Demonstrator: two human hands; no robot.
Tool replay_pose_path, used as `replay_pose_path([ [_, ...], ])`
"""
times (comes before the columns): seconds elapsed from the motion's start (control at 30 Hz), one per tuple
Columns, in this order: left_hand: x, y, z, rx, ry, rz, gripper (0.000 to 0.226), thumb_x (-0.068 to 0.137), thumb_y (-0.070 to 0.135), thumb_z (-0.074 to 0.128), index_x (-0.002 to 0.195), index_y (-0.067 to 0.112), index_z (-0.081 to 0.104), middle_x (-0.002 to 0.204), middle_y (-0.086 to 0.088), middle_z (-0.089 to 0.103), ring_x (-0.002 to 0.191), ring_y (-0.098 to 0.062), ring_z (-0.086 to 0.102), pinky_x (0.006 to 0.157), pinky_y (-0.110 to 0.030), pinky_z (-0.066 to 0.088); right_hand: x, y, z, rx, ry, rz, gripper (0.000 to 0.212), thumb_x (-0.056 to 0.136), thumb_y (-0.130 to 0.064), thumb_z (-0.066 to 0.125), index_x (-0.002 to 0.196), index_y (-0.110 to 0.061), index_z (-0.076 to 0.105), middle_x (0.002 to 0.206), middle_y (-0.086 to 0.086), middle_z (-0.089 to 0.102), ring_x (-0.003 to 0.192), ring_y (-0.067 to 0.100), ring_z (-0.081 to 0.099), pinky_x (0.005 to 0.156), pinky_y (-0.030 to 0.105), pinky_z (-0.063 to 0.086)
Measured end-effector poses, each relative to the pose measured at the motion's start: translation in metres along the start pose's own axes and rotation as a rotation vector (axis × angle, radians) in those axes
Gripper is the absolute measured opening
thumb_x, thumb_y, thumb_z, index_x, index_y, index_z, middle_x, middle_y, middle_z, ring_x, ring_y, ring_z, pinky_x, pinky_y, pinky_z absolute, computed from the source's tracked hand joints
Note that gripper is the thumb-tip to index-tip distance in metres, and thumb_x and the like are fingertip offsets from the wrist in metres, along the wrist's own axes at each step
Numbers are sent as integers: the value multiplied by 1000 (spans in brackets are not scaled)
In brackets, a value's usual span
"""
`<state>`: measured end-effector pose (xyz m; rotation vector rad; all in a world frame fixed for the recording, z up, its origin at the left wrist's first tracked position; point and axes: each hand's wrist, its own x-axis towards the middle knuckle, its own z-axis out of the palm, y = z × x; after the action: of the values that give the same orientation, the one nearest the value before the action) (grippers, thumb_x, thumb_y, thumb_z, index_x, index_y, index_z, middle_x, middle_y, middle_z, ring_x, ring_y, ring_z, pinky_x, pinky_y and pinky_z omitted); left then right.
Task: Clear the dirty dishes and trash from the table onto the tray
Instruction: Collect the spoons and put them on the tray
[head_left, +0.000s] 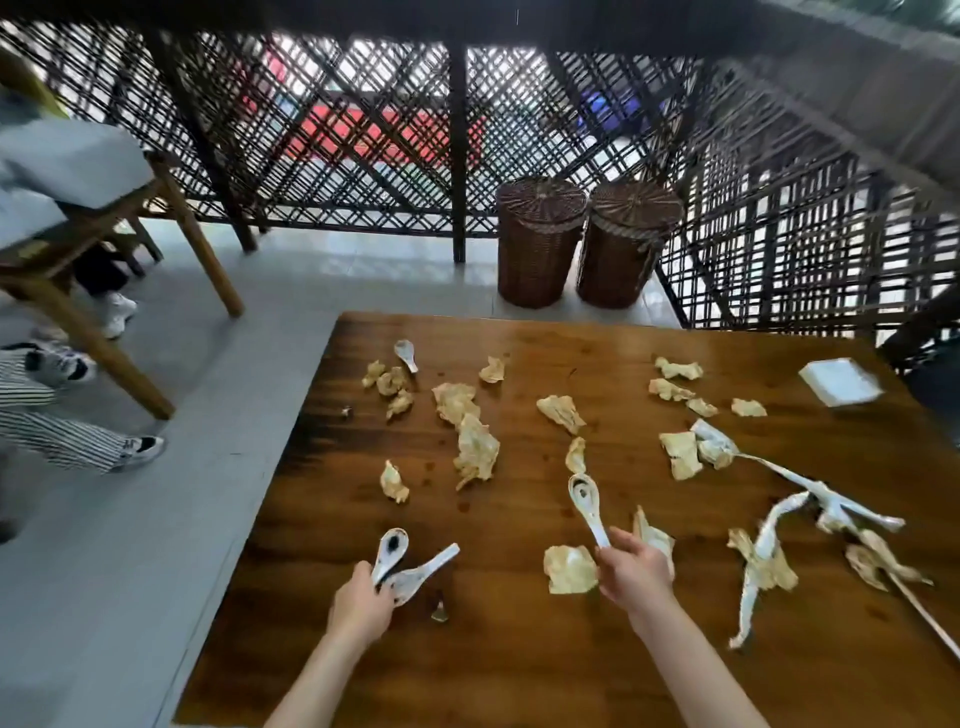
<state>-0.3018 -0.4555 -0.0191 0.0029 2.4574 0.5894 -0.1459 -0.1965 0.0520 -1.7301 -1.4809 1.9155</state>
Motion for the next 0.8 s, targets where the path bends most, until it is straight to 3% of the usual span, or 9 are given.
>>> replay_pose_path([
  [0.1, 8, -2, -2, 66, -40, 86, 17, 91, 29, 55, 101, 19, 45, 105, -3, 61, 93, -21, 60, 81, -34, 51, -13, 6, 11, 14, 22, 31, 31, 89, 4, 57, 119, -6, 57, 79, 14, 64, 61, 20, 54, 53, 29, 44],
  [0.27, 18, 12, 4, 117, -30, 174, 39, 89, 38, 54, 121, 17, 47, 117, -5, 58, 105, -23, 57, 85, -32, 49, -24, 15, 12, 13, 95, 48, 28, 90, 3, 56, 117, -5, 58, 80, 15, 65, 61, 20, 56, 54, 29, 46],
  [0.47, 23, 29, 9, 233, -112, 230, 12, 87, 27, 54, 82, 20, 46, 100, -2, 63, 94, -21, 60, 75, -29, 48, -31, 19, 5, 18, 166, 70, 23, 88, 4, 57, 109, -3, 62, 77, 14, 65, 60, 19, 57, 54, 29, 49],
  [0.8, 36, 27, -5, 283, -132, 142, 12, 86, 30, 57, 89, 21, 50, 103, 1, 62, 98, -16, 60, 70, -21, 45, -26, 12, 7, 22, 229, 111, 16, 89, 6, 54, 93, -10, 59, 79, 16, 65, 60, 20, 57, 51, 29, 48],
])
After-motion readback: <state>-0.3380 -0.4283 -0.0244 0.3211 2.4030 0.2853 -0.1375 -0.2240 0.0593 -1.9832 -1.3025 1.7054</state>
